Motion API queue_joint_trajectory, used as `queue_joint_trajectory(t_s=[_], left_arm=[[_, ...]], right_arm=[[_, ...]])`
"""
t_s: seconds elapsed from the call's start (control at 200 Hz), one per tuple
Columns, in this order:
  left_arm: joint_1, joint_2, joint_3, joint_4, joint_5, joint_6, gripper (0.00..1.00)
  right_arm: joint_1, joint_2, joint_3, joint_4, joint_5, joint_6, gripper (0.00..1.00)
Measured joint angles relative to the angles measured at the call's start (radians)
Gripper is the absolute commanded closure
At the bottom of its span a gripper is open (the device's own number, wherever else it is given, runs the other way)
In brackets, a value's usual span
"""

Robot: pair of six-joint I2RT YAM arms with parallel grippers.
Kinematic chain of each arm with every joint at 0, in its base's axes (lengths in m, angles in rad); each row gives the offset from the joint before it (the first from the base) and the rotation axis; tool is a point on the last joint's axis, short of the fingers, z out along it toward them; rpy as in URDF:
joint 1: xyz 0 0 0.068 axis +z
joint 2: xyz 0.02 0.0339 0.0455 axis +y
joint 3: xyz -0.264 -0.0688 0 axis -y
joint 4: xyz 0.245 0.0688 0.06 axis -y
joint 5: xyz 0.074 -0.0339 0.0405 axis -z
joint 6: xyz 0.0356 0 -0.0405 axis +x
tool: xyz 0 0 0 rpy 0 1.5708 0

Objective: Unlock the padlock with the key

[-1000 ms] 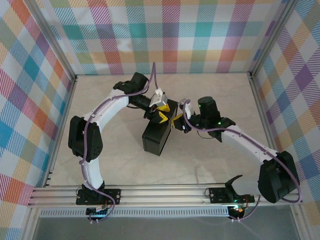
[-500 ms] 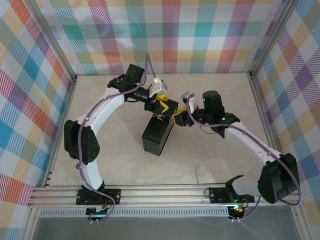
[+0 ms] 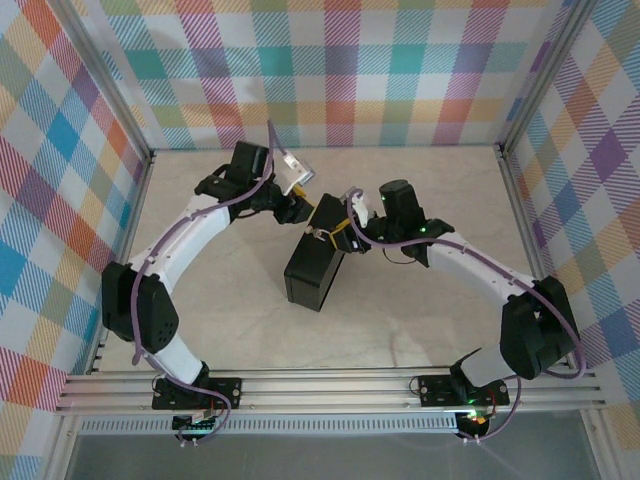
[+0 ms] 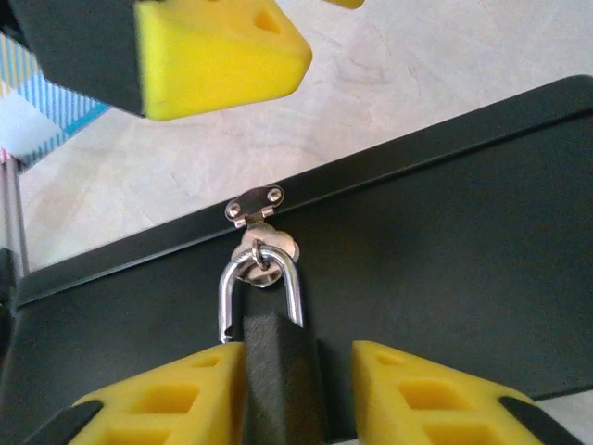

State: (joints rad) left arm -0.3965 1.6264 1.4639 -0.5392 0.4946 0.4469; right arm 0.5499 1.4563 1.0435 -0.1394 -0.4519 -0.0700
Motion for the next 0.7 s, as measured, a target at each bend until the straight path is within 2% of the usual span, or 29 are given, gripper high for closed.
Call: queue_joint_trajectory(t_s=[0.13, 0.24, 0.365, 0.52, 0.7], left_arm=[[0.000, -0.054, -0.082, 0.000, -0.065, -0.090, 0.55], [-0.002, -0.089, -0.119, -0.016, -0.102, -0.182, 0.57], [-0.014, -0.109, -0.137, -0.047, -0.140, -0.271, 0.60], [-0.032, -0.159, -0.224, -0.075, -0.119, -0.337, 0.62], [-0.077, -0.175, -0.256, -0.055, -0.095, -0.378, 0.66]], right_arm=[[0.001, -0.002, 0.000, 0.004, 0.036, 0.012, 1.00], [0.005, -0.002, 0.013, 0.002, 0.076, 0.070, 1.00], [0.010, -0.002, 0.032, 0.000, 0.143, 0.216, 1.00], [0.033, -0.002, 0.032, 0.019, 0.251, 0.422, 1.00], [0.111, 0.002, 0.032, 0.029, 0.398, 0.560, 1.00]])
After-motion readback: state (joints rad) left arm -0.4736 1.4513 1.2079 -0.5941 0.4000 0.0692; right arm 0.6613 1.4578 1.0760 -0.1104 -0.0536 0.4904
